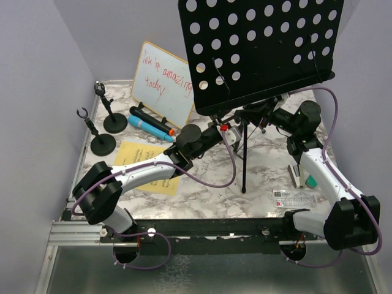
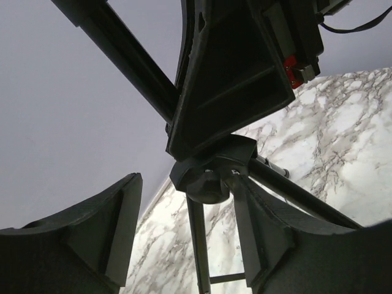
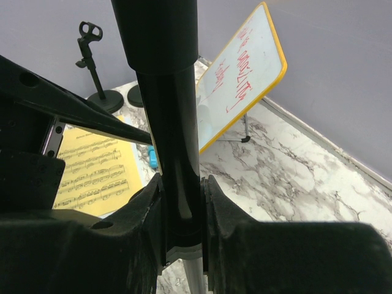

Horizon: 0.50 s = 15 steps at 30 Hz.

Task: Pack up the instrument practice props
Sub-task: Unscrew the knob on the music stand.

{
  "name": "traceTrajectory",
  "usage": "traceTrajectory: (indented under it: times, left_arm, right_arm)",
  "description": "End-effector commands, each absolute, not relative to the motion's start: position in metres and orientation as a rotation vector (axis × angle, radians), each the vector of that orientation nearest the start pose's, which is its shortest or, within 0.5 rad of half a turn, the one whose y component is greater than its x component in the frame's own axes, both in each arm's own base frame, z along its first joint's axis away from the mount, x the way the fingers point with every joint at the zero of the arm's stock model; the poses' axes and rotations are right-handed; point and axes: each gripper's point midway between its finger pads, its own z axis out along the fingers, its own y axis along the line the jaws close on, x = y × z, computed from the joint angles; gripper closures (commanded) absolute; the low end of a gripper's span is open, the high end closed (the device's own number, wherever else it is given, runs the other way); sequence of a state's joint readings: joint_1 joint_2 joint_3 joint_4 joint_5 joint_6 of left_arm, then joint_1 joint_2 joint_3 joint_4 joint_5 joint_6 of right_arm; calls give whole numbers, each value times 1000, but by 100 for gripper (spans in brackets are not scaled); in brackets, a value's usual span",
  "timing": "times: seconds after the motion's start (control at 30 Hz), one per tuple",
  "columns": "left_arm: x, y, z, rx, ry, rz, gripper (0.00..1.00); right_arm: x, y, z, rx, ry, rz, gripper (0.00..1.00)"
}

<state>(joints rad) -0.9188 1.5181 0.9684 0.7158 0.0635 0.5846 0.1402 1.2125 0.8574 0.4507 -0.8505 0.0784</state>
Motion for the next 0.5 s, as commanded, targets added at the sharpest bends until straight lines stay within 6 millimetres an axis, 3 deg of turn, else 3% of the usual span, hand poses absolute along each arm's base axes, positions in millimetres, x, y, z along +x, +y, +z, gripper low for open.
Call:
traceTrajectory:
  times: [0.0,0.47]
  left_arm:
    - [315,-400,321,1026,924,-288,39]
    - [321,-396,299,915,1126,-410,76]
  right_arm:
    - [341,181,254,-692,1588,878,99]
    - [341,181,254,-690,1588,875,99]
